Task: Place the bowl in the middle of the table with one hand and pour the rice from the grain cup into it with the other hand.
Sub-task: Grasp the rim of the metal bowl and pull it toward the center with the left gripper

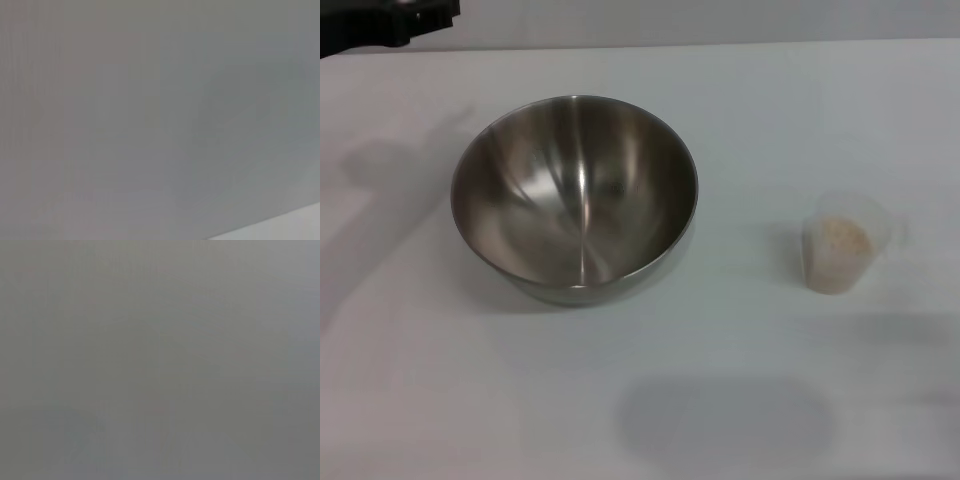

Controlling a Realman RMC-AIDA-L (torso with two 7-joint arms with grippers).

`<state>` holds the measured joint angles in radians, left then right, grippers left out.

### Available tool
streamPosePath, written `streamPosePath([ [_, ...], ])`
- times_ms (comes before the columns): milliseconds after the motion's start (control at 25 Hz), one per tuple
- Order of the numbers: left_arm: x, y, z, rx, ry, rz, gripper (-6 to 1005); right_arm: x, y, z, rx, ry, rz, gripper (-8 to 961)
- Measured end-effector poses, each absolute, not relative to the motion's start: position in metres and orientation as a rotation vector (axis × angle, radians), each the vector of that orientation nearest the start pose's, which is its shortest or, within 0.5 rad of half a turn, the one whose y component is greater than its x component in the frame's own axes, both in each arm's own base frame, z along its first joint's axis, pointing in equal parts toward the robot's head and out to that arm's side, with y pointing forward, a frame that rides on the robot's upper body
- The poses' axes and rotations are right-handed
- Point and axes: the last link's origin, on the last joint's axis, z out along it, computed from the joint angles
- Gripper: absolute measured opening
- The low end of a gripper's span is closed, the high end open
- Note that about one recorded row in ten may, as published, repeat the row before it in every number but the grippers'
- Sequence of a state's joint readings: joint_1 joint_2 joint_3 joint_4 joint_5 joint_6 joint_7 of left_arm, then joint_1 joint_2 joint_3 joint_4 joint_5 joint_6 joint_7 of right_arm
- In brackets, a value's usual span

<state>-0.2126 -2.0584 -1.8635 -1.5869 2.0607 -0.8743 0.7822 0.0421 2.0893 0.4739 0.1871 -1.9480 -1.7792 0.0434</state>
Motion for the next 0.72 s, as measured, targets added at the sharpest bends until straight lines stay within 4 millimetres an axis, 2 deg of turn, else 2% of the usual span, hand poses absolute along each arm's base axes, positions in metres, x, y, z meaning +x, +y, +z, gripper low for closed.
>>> streamPosePath([
  [200,-0.194,0.364,0.089,-2.144,-0.768,-0.451,817,0.354,0.169,0.018,-1.318,0.327,0.776,840],
  [440,-0.193,0.368,0.081,-2.244,-0.879,-0.416,817,0.353,0.170,0.018,-1.318,0.324,0.778,840],
  [720,-0.199,0.370,0.069,-2.266,-0.815,-0.262,815,0.353,0.170,0.018,-1.319,0.326,0.778,839],
])
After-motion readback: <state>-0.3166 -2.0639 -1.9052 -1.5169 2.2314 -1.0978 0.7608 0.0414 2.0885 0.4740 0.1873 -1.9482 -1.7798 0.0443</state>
